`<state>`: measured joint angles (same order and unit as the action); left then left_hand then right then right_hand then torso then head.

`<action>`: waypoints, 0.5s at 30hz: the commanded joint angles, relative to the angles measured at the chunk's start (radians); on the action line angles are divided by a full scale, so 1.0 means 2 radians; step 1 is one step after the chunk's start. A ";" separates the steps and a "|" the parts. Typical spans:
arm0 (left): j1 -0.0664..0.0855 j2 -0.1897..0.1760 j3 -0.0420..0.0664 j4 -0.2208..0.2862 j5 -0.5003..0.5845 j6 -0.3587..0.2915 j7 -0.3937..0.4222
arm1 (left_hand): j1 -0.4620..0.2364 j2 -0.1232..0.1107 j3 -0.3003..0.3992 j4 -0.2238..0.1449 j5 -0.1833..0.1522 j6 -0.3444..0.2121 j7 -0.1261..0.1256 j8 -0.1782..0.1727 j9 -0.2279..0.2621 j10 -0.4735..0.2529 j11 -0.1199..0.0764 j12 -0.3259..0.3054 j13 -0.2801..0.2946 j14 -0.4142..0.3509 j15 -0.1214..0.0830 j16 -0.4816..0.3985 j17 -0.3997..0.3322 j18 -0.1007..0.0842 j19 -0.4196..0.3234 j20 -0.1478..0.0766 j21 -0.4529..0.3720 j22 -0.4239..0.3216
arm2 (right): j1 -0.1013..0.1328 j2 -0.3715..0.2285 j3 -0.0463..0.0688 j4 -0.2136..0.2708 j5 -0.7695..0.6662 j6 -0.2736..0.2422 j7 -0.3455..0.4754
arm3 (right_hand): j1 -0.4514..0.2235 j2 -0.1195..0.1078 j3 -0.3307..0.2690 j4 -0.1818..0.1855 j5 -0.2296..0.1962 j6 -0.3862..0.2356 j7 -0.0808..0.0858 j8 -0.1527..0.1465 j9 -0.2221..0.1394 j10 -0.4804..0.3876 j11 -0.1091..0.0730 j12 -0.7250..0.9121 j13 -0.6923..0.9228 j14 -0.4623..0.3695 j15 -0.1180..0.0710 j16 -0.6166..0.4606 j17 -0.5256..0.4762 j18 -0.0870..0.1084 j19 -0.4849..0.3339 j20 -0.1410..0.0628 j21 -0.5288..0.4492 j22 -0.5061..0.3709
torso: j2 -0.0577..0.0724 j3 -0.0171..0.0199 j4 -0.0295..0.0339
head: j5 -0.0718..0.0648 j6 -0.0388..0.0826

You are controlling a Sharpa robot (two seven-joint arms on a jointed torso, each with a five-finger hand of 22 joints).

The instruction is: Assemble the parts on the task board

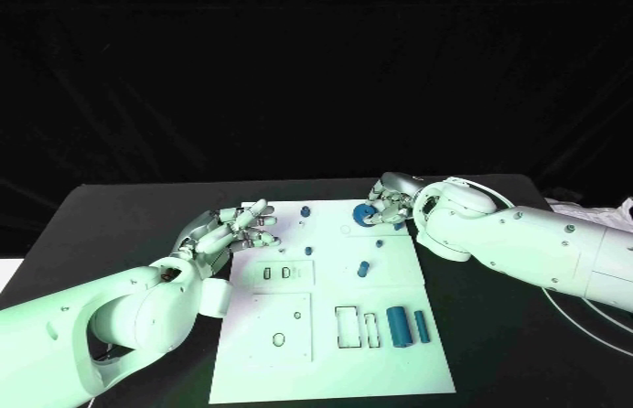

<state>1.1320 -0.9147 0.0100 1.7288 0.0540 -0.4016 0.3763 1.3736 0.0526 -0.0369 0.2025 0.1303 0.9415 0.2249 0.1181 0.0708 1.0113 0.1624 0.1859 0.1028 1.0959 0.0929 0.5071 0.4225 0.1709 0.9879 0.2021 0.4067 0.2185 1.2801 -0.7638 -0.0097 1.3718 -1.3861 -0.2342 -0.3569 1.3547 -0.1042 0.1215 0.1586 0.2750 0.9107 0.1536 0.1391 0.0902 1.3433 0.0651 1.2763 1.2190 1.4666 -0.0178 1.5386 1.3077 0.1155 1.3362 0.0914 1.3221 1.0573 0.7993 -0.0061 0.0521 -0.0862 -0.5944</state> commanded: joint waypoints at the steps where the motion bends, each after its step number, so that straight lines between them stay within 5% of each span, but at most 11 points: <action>1: 0.000 0.001 0.000 0.001 0.001 0.011 0.002 | 0.000 0.002 -0.002 -0.001 0.001 -0.004 0.001 -0.002 0.000 -0.002 0.000 0.003 0.001 -0.004 0.002 0.003 0.000 0.003 -0.003 -0.001 0.002 0.000 | 0.000 0.003 0.000 -0.001 -0.009 0.015 -0.005 | 0.004 0.001 0.000 -0.003 0.001 0.005 0.000 0.004 0.001 0.007 0.000 0.005 0.005 0.048 0.003 0.003 0.110 -0.009 0.004 0.000 0.004 0.005 | 0.000 -0.0003 0.0002 | 0.000 -0.001; 11: 0.000 0.001 0.000 0.000 0.001 0.011 0.002 | 0.001 0.003 -0.002 -0.002 0.001 -0.004 0.001 -0.002 0.000 -0.003 0.000 0.003 0.001 -0.004 0.002 0.003 0.001 0.003 -0.003 -0.001 0.002 0.001 | -0.002 0.007 -0.001 -0.006 -0.033 0.017 -0.023 | 0.009 0.009 0.001 -0.007 0.000 0.019 -0.002 0.015 0.003 0.037 -0.002 0.047 0.056 0.050 0.002 0.011 0.123 -0.015 0.016 0.000 0.023 0.036 | 0.000 -0.0004 0.0002 | 0.000 -0.003; 15: 0.000 0.001 0.000 0.000 0.001 0.011 0.002 | 0.002 0.004 -0.001 -0.002 0.002 -0.004 0.001 -0.001 0.000 -0.003 0.000 0.003 0.001 -0.004 0.002 0.004 0.001 0.003 -0.004 -0.001 0.002 0.001 | -0.004 0.009 -0.001 -0.004 -0.058 0.013 -0.030 | 0.017 0.017 0.009 -0.013 -0.027 0.033 -0.006 0.022 0.005 0.046 -0.005 0.058 0.070 0.051 0.000 0.014 0.127 -0.017 0.022 -0.002 0.030 0.050 | 0.000 -0.0001 0.0003 | 0.001 -0.003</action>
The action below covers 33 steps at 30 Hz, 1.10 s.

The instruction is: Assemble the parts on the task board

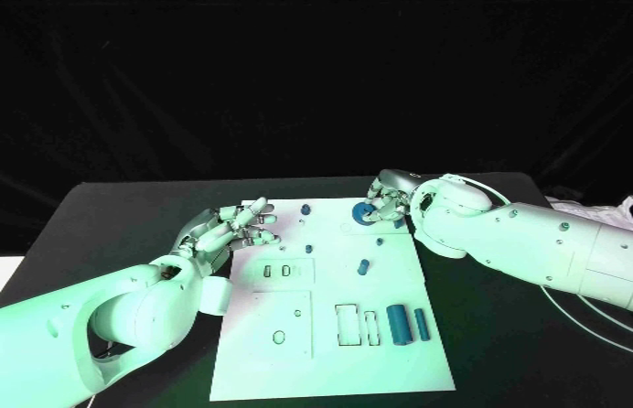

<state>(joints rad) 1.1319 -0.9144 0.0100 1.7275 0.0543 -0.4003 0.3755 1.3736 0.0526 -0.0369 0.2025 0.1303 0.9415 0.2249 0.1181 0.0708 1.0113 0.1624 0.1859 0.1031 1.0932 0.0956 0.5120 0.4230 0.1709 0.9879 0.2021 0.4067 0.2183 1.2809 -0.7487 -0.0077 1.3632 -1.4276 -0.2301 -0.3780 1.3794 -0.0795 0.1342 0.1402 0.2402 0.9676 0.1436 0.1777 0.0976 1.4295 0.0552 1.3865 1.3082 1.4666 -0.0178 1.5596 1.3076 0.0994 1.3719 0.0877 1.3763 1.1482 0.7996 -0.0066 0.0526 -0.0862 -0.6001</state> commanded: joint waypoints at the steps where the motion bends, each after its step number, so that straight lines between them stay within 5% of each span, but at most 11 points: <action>1: 0.000 0.001 0.000 0.000 0.001 0.010 0.002 | 0.002 0.004 -0.001 -0.002 0.002 -0.004 0.001 -0.001 0.000 -0.003 0.000 0.003 0.001 -0.003 0.000 0.002 0.001 0.003 -0.004 -0.001 0.002 0.001 | -0.005 0.002 -0.002 0.001 -0.045 0.008 -0.020 | 0.008 0.006 0.007 -0.006 -0.015 0.009 -0.002 0.004 0.002 0.005 -0.001 0.005 0.029 0.051 -0.001 0.003 0.128 -0.009 0.005 0.000 0.005 0.006 | 0.000 0.0001 0.0000 | 0.001 0.000; 8: 0.000 0.001 0.000 0.000 0.001 0.010 0.002 | 0.002 0.004 -0.001 -0.002 0.002 -0.004 0.001 -0.001 0.000 -0.003 0.000 0.003 0.001 -0.003 0.000 0.002 0.001 0.003 -0.004 -0.001 0.002 0.001 | -0.008 0.001 -0.003 0.014 -0.090 -0.044 -0.026 | 0.018 0.018 0.029 -0.016 -0.038 0.039 -0.014 0.019 0.009 0.015 -0.011 0.017 0.044 0.052 -0.009 0.005 0.130 -0.012 0.010 -0.007 0.013 0.021 | 0.000 -0.0001 -0.0001 | 0.000 0.000; 17: 0.000 0.001 0.000 -0.001 0.001 0.010 0.001 | 0.002 0.004 -0.001 -0.002 0.002 -0.004 0.001 -0.001 0.000 -0.003 0.000 0.003 0.001 -0.003 0.000 0.002 0.001 0.003 -0.004 -0.001 0.003 0.001 | -0.011 -0.003 -0.003 0.045 -0.102 -0.084 -0.016 | 0.001 0.020 0.037 -0.007 -0.032 0.039 -0.016 0.015 0.009 0.018 -0.013 0.018 0.048 0.052 -0.011 0.005 0.131 -0.013 0.014 -0.010 0.018 0.029 | 0.001 0.0002 0.0007 | 0.002 0.000; 23: 0.000 0.001 0.000 -0.002 0.001 0.010 -0.001 | 0.002 0.005 -0.001 -0.003 0.002 -0.004 0.001 -0.002 0.000 -0.004 0.000 0.003 0.000 -0.003 0.000 0.003 0.001 0.003 -0.004 -0.001 0.003 0.001 | -0.010 0.007 -0.003 0.060 -0.094 -0.090 -0.013 | -0.012 0.019 0.041 0.001 -0.027 0.036 -0.014 0.011 0.009 0.018 -0.012 0.017 0.048 0.052 -0.010 0.005 0.131 -0.014 0.015 -0.010 0.019 0.032 | 0.000 -0.0012 0.0008 | 0.004 0.001; 33: 0.000 0.005 0.000 -0.003 0.001 0.013 -0.005 | 0.006 0.007 0.001 -0.006 0.002 -0.007 0.001 -0.002 0.000 -0.007 0.000 0.004 0.000 -0.006 0.000 0.006 0.003 0.003 -0.005 -0.001 0.003 0.002 | -0.007 0.057 -0.003 0.046 -0.090 -0.079 -0.008 | -0.019 0.018 0.044 0.005 -0.027 0.033 -0.014 0.008 0.008 0.017 -0.011 0.016 0.048 0.052 -0.009 0.005 0.130 -0.014 0.015 -0.009 0.020 0.032 | 0.000 -0.0007 0.0008 | 0.008 0.000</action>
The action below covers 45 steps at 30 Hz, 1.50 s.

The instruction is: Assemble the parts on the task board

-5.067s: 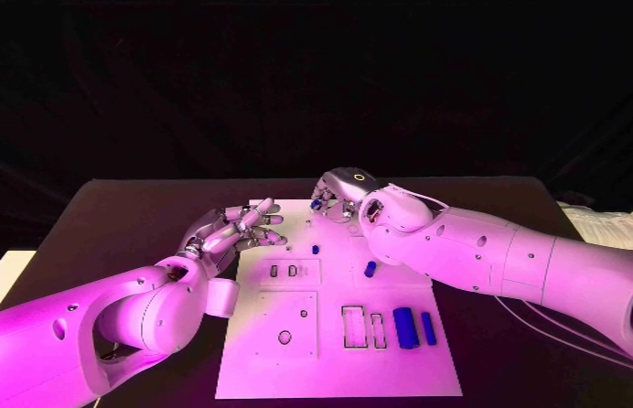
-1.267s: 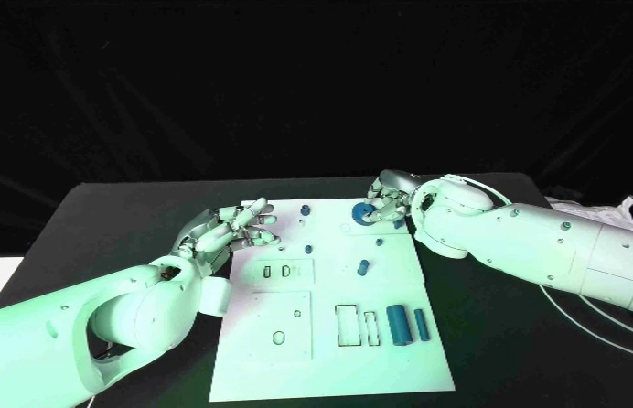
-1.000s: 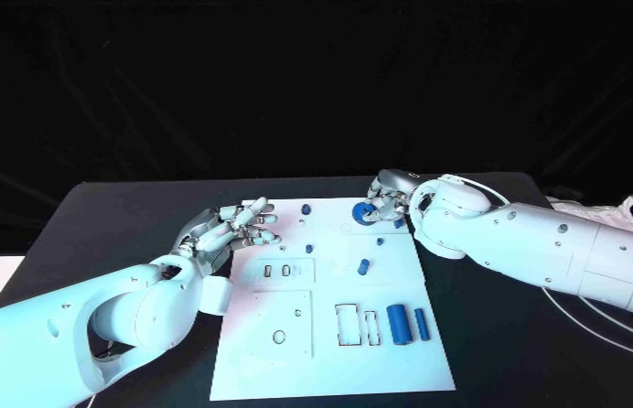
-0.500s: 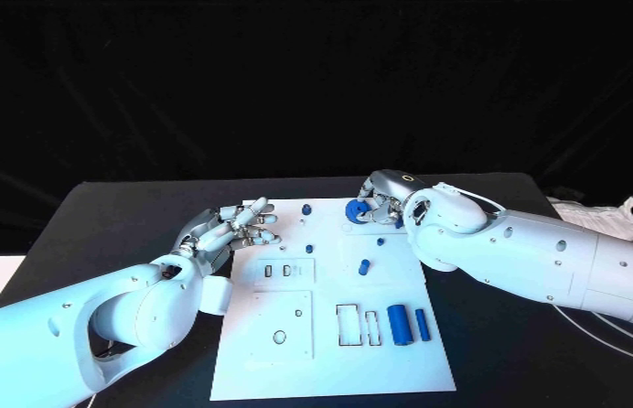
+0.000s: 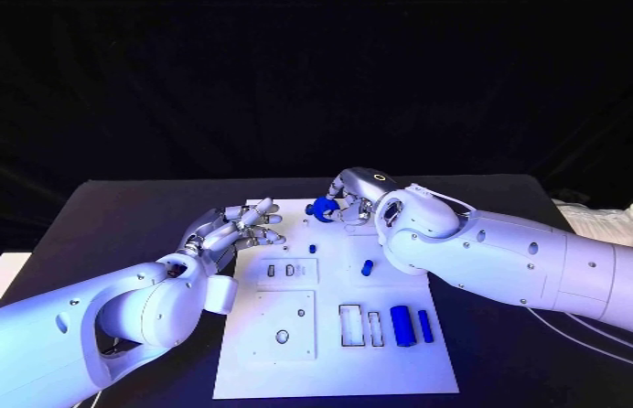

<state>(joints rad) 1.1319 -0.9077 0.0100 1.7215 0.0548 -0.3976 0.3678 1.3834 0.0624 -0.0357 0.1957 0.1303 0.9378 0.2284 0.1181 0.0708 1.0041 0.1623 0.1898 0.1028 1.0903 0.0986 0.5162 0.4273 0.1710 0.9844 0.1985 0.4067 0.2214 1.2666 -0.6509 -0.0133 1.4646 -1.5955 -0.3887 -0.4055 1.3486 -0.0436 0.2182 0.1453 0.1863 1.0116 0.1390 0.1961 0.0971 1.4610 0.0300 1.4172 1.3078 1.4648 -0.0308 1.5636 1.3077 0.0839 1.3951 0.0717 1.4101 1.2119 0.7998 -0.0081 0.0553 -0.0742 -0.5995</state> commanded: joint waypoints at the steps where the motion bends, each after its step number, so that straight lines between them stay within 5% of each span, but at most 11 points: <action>1: 0.000 0.002 0.000 0.000 0.001 0.012 -0.002 | 0.002 0.002 0.000 -0.003 0.002 -0.005 0.000 -0.002 0.000 -0.003 0.000 0.002 0.000 -0.004 -0.001 0.004 0.001 0.003 -0.003 0.001 0.004 0.001 | 0.000 0.014 -0.001 -0.008 -0.007 0.002 0.006 | -0.003 0.000 0.002 0.002 0.000 0.011 -0.011 -0.002 0.008 0.002 0.002 0.000 0.048 0.053 -0.003 0.003 0.130 -0.006 0.003 -0.001 0.003 0.000 | 0.000 -0.0001 -0.0005 | 0.001 0.000; 13: 0.000 0.005 0.000 -0.002 0.001 0.013 -0.002 | 0.002 0.003 0.001 -0.003 0.002 -0.005 0.000 -0.002 0.000 -0.004 0.000 0.002 0.000 -0.005 -0.001 0.004 0.001 0.003 -0.003 0.001 0.004 0.001 | -0.007 0.050 -0.008 -0.033 -0.008 0.017 0.009 | -0.004 -0.002 0.004 0.001 0.000 0.007 -0.010 -0.006 0.008 0.000 0.003 -0.002 0.047 0.052 -0.002 0.002 0.129 -0.006 0.003 -0.001 0.003 0.000 | 0.000 0.0002 -0.0010 | 0.004 -0.003; 27: 0.000 0.007 0.000 -0.003 0.001 0.013 -0.001 | 0.002 0.003 0.001 -0.003 0.002 -0.005 0.000 -0.002 0.000 -0.004 0.000 0.002 0.000 -0.005 -0.001 0.004 0.001 0.003 -0.003 0.001 0.004 0.001 | -0.012 0.065 -0.010 -0.039 -0.012 0.025 0.010 | -0.006 -0.005 0.007 0.000 -0.002 0.003 -0.007 -0.011 0.007 -0.002 0.005 -0.005 0.044 0.052 -0.001 0.001 0.127 -0.006 0.002 0.000 0.003 0.000 | 0.000 0.0007 -0.0022 | 0.007 -0.004; 38: 0.000 0.006 0.000 -0.003 0.001 0.013 -0.001 | 0.002 0.003 0.001 -0.003 0.002 -0.005 0.000 -0.002 0.000 -0.004 0.000 0.002 0.000 -0.005 -0.001 0.004 0.001 0.003 -0.003 0.001 0.004 0.001 | -0.012 0.069 -0.010 -0.051 -0.011 0.030 0.005 | -0.012 -0.020 0.012 -0.004 -0.011 -0.066 0.016 -0.060 -0.009 -0.040 0.025 -0.054 0.001 0.051 0.016 -0.001 0.123 -0.004 -0.006 0.015 -0.003 -0.010 | 0.000 0.0007 -0.0014 | 0.007 -0.005; 45: 0.000 0.007 0.000 -0.004 0.001 0.014 -0.001 | 0.002 0.003 0.001 -0.003 0.002 -0.005 0.000 -0.002 0.000 -0.004 0.000 0.002 0.000 -0.005 -0.001 0.004 0.001 0.003 -0.003 0.001 0.004 0.001 | -0.013 0.070 -0.010 -0.052 -0.010 0.026 0.003 | -0.013 -0.023 0.014 -0.003 -0.012 -0.077 0.020 -0.066 -0.011 -0.051 0.029 -0.069 -0.012 0.051 0.020 -0.002 0.122 -0.003 -0.009 0.019 -0.005 -0.015 | 0.000 0.0006 -0.0014 | 0.007 -0.003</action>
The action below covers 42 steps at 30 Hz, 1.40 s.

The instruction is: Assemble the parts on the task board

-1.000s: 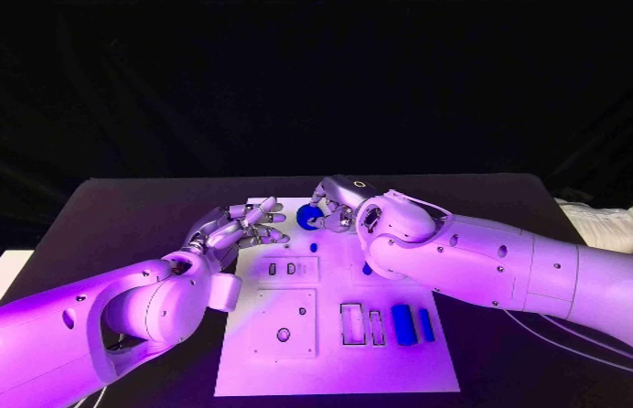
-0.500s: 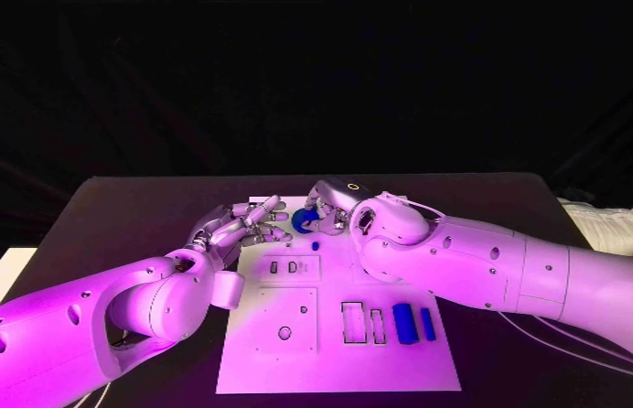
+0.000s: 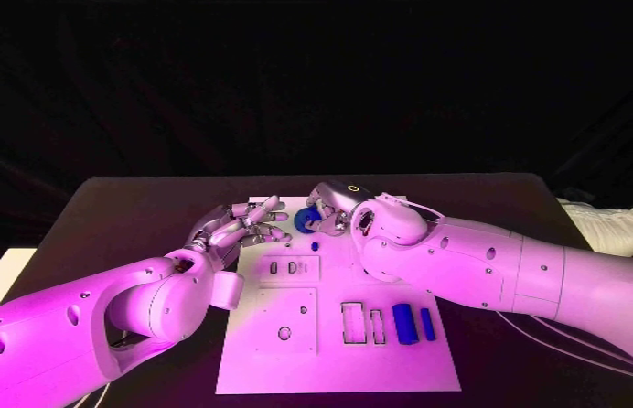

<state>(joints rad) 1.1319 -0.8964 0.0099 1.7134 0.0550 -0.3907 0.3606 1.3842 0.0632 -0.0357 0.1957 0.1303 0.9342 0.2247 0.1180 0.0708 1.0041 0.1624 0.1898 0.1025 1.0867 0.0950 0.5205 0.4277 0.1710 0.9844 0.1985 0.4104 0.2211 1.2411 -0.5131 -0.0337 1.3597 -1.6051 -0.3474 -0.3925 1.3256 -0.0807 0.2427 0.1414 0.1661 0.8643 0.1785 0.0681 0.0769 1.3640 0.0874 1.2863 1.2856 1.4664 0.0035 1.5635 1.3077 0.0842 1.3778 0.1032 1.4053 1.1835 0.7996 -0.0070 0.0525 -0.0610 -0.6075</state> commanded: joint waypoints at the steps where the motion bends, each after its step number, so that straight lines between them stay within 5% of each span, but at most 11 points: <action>1: 0.000 0.001 0.000 0.000 0.001 0.011 0.002 | 0.002 0.002 0.001 -0.003 0.002 -0.003 0.001 -0.002 0.000 -0.004 0.000 0.002 0.000 -0.003 0.001 0.002 0.001 0.003 -0.003 0.001 0.002 0.001 | -0.001 0.001 0.000 0.001 -0.005 0.005 -0.003 | -0.001 -0.004 0.002 -0.001 -0.002 -0.004 0.000 -0.002 -0.001 -0.003 0.000 -0.003 -0.001 0.050 0.003 -0.002 0.122 -0.003 0.000 0.004 -0.002 -0.001 | 0.000 0.0001 0.0000 | 0.000 0.000; 12: 0.000 0.001 0.000 0.000 0.001 0.011 0.002 | 0.002 0.002 0.001 -0.003 0.002 -0.003 0.001 -0.002 0.000 -0.004 0.000 0.002 0.000 -0.003 0.001 0.002 0.001 0.003 -0.003 0.001 0.002 0.001 | -0.002 -0.008 0.000 0.011 0.006 -0.007 0.006 | -0.006 -0.002 0.004 0.004 0.003 0.007 -0.001 0.003 0.002 0.003 0.000 0.004 0.006 0.050 0.003 -0.002 0.122 -0.003 0.000 0.005 -0.002 0.000 | 0.000 0.0004 -0.0002 | 0.000 0.000; 21: 0.000 0.001 0.000 0.000 0.001 0.011 0.001 | 0.002 0.002 0.001 -0.003 0.002 -0.003 0.001 -0.002 0.000 -0.004 0.000 0.002 0.000 -0.003 0.001 0.002 0.001 0.003 -0.003 0.001 0.002 0.001 | -0.004 -0.010 0.000 0.017 0.035 0.008 0.004 | -0.043 0.007 -0.001 0.033 0.014 0.019 -0.004 0.008 0.004 0.011 -0.002 0.014 0.016 0.050 0.002 -0.001 0.123 -0.003 0.002 0.004 0.000 0.003 | 0.000 0.0002 -0.0001 | 0.000 -0.002; 42: 0.000 0.002 0.000 -0.002 0.001 0.010 0.001 | 0.003 0.003 0.002 -0.005 0.002 -0.003 0.002 -0.002 0.000 -0.004 0.000 0.003 0.000 -0.004 0.001 0.003 0.001 0.004 -0.004 0.001 0.002 0.001 | -0.006 -0.002 0.000 -0.005 0.040 -0.006 -0.020 | -0.036 -0.002 0.002 0.027 0.019 0.003 0.000 -0.001 0.000 0.009 0.000 0.014 0.016 0.050 0.004 -0.001 0.123 -0.003 0.001 0.005 0.000 0.003 | 0.000 0.0000 -0.0014 | 0.000 -0.002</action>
<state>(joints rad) 1.1318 -0.8942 0.0099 1.7088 0.0552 -0.3886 0.3584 1.3842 0.0632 -0.0312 0.1913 0.1303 0.9342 0.2247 0.1181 0.0708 1.0042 0.1624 0.1898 0.1024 1.0867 0.0950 0.5204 0.4294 0.1708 0.9809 0.2021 0.4103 0.2229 1.2330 -0.5148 -0.0320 1.3579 -1.5290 -0.3635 -0.4086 1.2507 -0.0769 0.2465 0.1970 0.1977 0.8762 0.1774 0.0710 0.0805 1.3823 0.0833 1.3126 1.3079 1.4665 0.0034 1.5635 1.3073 0.0842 1.3804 0.1077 1.4054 1.1901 0.8003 -0.0071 0.0514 -0.0612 -0.6118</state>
